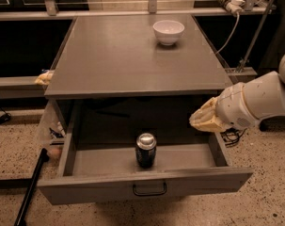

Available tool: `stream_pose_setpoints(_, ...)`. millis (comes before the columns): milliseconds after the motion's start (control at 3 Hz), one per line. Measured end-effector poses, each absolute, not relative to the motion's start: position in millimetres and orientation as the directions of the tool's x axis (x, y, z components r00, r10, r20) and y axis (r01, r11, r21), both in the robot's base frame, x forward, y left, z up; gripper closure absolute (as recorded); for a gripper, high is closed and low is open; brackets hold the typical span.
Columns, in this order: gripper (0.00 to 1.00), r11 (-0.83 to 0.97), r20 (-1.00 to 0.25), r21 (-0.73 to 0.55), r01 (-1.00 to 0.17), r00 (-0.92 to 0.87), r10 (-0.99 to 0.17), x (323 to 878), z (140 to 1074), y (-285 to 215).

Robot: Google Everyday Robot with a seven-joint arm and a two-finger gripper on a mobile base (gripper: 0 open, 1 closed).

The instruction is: Pick pepsi can from top drawer and place on counter

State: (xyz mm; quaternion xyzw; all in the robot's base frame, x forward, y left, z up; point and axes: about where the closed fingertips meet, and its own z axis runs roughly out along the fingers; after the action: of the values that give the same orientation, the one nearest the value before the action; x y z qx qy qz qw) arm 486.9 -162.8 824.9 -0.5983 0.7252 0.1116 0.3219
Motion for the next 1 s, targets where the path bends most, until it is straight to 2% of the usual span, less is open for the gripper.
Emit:
stream_pose_setpoints(667,1.0,0.238,-0.629,-0.233,-0.943,-0.04,-0.776,486.8,802.6,-154.2)
stream_pose_setpoints(1000,0.84,0.218,-0.666,-0.265,-0.939,0.014,-0.746,495.1,792.0,-141.7)
